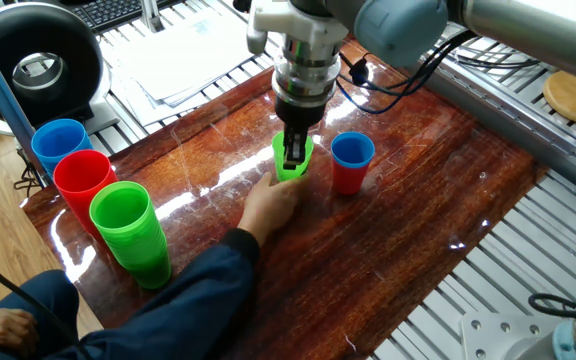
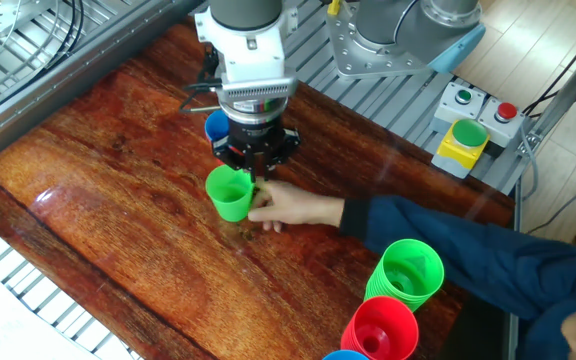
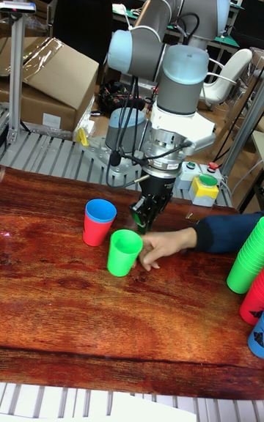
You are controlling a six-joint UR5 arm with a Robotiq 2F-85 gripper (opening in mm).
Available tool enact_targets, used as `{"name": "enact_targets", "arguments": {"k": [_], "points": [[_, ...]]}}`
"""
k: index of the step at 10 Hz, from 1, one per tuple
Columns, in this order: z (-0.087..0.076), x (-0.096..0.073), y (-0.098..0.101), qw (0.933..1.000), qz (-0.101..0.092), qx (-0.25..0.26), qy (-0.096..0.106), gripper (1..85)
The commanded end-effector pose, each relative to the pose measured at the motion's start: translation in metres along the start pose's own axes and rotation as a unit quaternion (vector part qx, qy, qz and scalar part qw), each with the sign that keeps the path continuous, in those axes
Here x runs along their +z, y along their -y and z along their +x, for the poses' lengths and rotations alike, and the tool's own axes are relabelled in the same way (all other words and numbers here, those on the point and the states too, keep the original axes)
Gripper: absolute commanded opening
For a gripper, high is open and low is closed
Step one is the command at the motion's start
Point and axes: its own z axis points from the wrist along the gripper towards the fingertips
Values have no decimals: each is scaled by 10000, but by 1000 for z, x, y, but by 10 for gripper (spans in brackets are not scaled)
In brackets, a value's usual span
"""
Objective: Stack the cups
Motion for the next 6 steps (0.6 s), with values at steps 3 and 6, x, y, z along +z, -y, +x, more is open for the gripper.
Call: {"name": "enact_targets", "arguments": {"k": [3, 6], "points": [[-7, -7, 32, 9995, 155, -251, 66, 237], [-9, 0, 27, 9999, 5, -79, 113, 283]]}}
